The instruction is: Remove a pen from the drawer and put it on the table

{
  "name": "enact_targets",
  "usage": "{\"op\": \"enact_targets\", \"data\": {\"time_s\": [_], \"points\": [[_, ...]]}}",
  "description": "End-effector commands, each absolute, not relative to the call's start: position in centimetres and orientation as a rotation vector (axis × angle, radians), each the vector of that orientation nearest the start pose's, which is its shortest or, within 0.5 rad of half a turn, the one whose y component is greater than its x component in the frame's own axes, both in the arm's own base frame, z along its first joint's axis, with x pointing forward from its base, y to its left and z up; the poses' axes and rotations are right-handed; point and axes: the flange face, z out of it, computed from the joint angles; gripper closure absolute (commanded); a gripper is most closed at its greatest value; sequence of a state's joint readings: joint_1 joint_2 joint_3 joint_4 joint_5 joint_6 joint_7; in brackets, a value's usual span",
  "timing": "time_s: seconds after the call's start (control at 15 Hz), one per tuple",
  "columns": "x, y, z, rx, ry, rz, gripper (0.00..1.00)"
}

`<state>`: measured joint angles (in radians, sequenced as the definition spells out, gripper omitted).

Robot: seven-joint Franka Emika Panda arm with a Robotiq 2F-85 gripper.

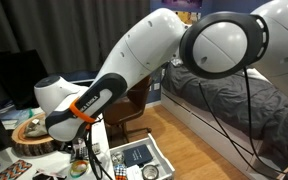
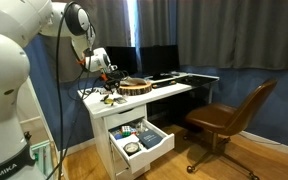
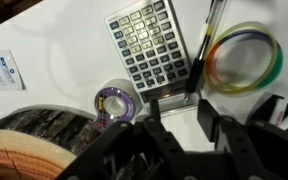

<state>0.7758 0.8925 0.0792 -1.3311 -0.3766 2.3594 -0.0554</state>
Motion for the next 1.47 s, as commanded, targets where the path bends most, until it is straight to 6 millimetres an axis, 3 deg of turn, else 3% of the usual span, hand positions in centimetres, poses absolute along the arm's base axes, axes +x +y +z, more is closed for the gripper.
{"op": "enact_targets", "data": {"time_s": [0.0, 0.27, 0.73, 1.13, 1.4], "points": [[50.9, 57.2, 22.5, -2.752, -1.722, -0.386, 0.24], [49.3, 57.1, 25.8, -2.779, -1.595, -0.367, 0.01], [47.1, 54.7, 32.5, -2.885, -1.224, -0.396, 0.00], [45.1, 50.2, 37.6, -2.994, -0.866, -0.466, 0.00], [41.8, 47.4, 40.1, -2.980, -0.926, -0.461, 0.00]]}}
